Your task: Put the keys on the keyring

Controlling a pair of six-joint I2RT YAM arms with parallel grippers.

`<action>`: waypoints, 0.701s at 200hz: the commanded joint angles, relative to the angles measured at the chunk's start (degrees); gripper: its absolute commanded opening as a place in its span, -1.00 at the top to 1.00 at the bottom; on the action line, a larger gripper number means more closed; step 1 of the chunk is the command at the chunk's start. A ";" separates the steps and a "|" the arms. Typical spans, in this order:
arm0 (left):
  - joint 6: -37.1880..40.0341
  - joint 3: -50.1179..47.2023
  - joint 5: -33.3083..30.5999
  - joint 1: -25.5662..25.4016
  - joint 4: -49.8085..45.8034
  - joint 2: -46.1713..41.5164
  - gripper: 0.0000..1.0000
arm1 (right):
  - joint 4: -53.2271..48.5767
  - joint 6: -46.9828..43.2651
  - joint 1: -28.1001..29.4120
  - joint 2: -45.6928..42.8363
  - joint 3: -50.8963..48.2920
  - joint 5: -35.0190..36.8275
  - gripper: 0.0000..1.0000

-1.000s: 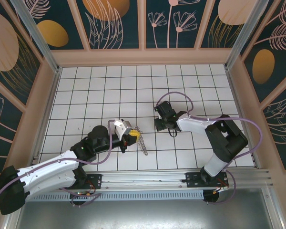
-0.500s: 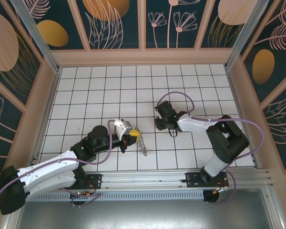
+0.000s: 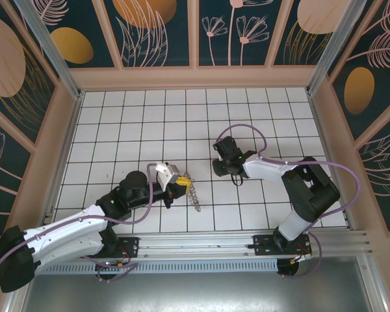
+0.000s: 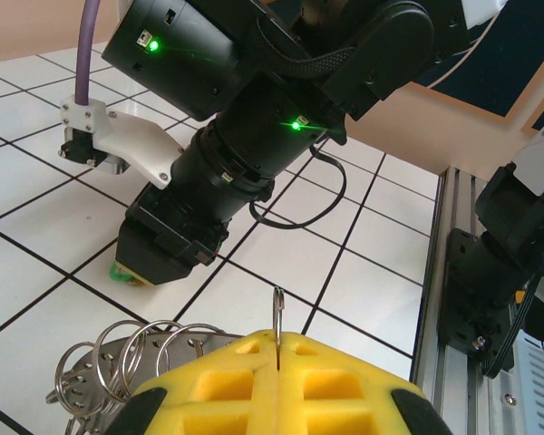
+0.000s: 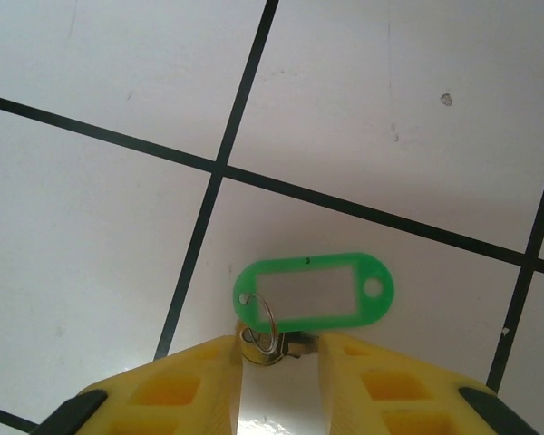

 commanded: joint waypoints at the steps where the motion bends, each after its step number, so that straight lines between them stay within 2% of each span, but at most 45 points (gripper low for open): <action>1: 0.18 0.81 0.01 0.33 1.88 -0.69 1.00 | 1.21 0.77 -0.49 0.44 0.04 -0.33 0.42; 140: 0.31 1.07 -0.17 0.34 1.58 -0.69 1.00 | 3.65 0.05 -1.40 3.74 0.41 -3.55 0.53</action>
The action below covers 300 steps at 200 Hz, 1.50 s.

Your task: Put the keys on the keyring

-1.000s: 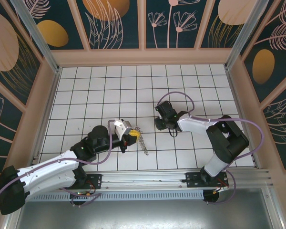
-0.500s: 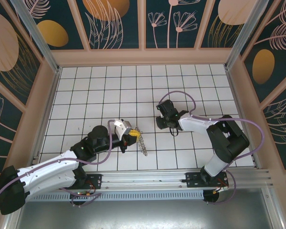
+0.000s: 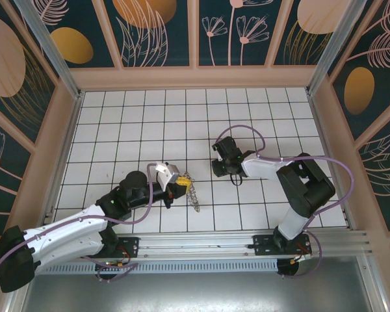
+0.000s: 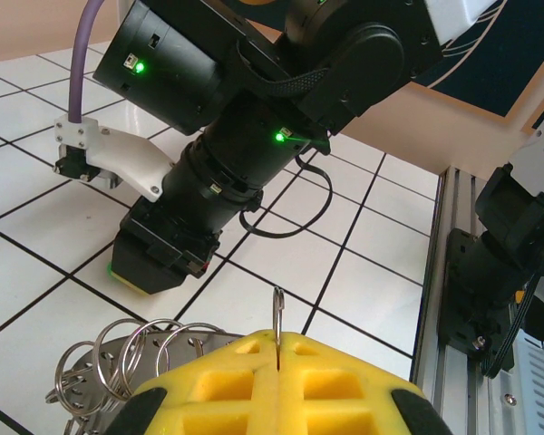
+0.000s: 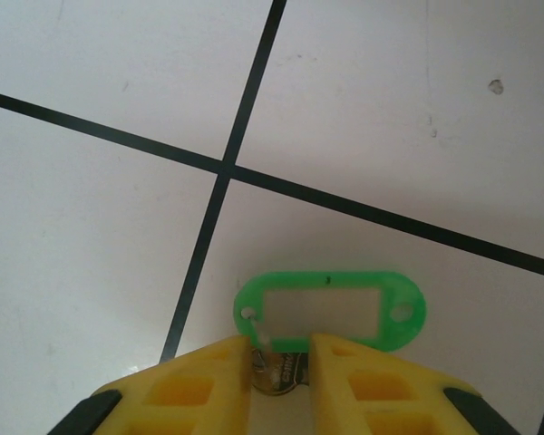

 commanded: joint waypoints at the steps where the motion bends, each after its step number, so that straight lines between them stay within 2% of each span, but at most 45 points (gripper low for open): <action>1: 0.36 1.03 -0.17 0.35 1.55 -0.69 1.00 | 1.07 0.09 -0.49 0.73 0.40 -0.35 0.54; 83: 0.32 1.42 0.01 0.35 1.42 -0.63 1.00 | 0.92 0.00 -0.56 0.91 0.96 0.26 0.63; 152: 0.37 1.47 -0.51 0.35 0.21 -1.31 1.00 | 0.67 -1.08 -0.42 -1.47 -0.15 0.59 0.90; 167: 0.50 1.73 -0.77 0.29 -0.37 -1.30 1.00 | 1.82 -2.42 0.19 -4.06 -1.51 0.23 1.00; 219: 1.46 3.54 -0.52 0.35 -2.44 -0.87 1.00 | 6.89 -8.97 4.80 -18.26 -7.17 -0.31 1.00; 248: 2.59 5.53 -0.78 0.34 -5.47 -1.47 1.00 | 9.49 -14.42 9.89 -26.05 -9.79 -0.54 1.00; 300: 4.49 9.25 -0.45 0.37 -12.45 -4.31 1.00 | 15.16 -21.15 17.54 -41.37 -15.39 -8.37 1.00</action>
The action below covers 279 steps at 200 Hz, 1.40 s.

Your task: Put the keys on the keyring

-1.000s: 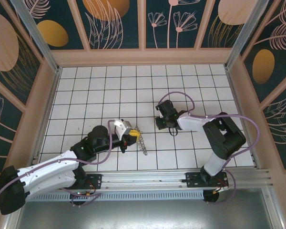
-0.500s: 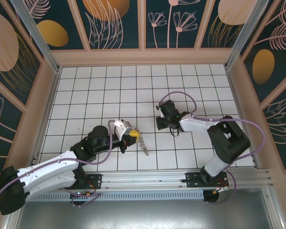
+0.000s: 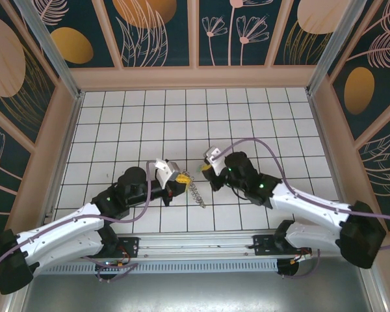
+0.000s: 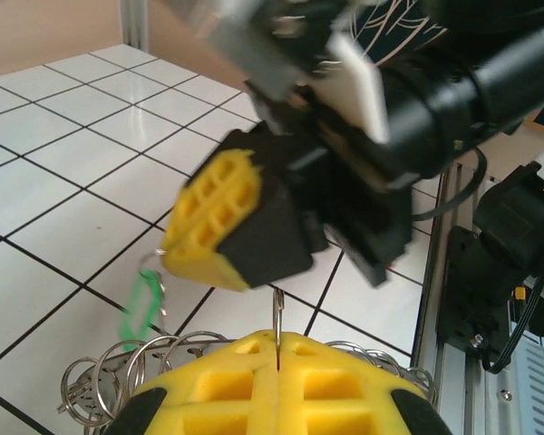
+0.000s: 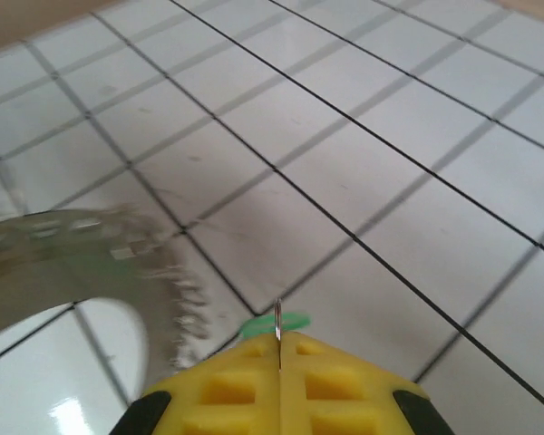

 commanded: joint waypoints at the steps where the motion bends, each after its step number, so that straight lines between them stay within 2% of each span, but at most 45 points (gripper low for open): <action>1: 2.05 3.43 -0.09 0.33 -3.06 -2.27 1.00 | 4.43 -4.77 2.07 -5.99 -1.94 -3.69 1.00; 35: 3.44 6.25 2.57 0.34 -9.73 -4.77 1.00 | 3.29 -6.75 4.15 -12.92 -2.51 -7.72 1.00; 68: 4.09 7.76 8.12 0.25 -11.00 -5.21 1.00 | 3.59 -8.32 6.08 -17.56 -3.40 -12.21 1.00; 140: 7.66 10.70 15.39 0.21 -16.40 -3.71 1.00 | 0.86 -11.18 8.38 -20.76 -3.16 -15.30 1.00; 226: 9.19 11.21 16.00 0.28 -17.34 -3.80 1.00 | -0.77 -12.37 11.16 -19.91 -2.36 -15.87 1.00; 279: 9.27 11.48 16.19 0.20 -17.40 -3.36 1.00 | 0.28 -12.76 12.07 -18.93 -2.39 -13.63 1.00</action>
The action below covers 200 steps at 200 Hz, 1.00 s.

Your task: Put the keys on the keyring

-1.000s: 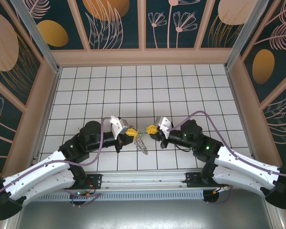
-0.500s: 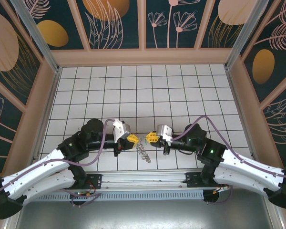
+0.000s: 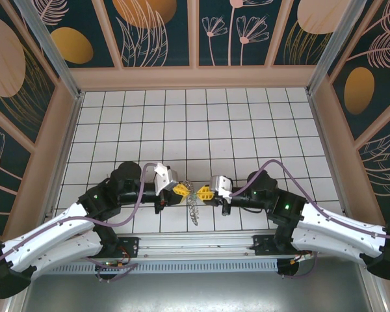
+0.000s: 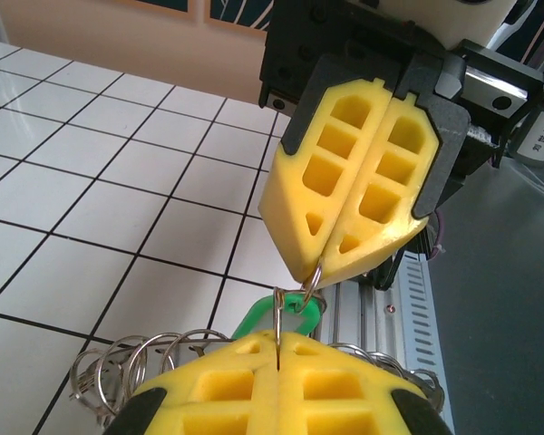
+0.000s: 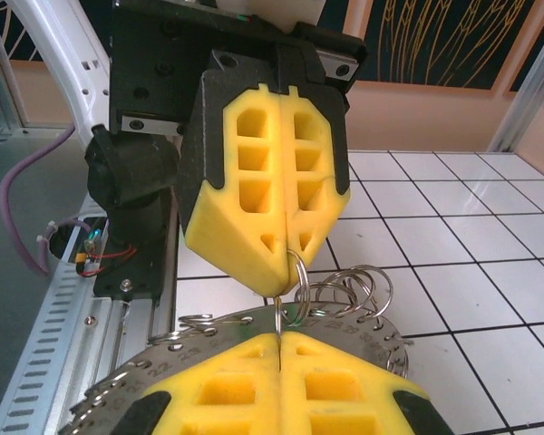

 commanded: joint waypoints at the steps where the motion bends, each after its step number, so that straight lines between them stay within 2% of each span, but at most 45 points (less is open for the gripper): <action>1: 1.17 2.14 1.72 0.24 0.75 0.00 1.00 | 1.49 -0.86 0.93 -0.23 0.58 1.30 1.00; 71: 1.24 1.90 1.71 0.20 1.08 0.17 1.00 | 3.48 -1.23 1.12 -3.17 -1.11 3.13 1.00; 200: 1.13 1.69 2.03 0.20 1.70 0.44 1.00 | 5.56 -0.57 1.12 -1.24 -2.08 4.35 1.00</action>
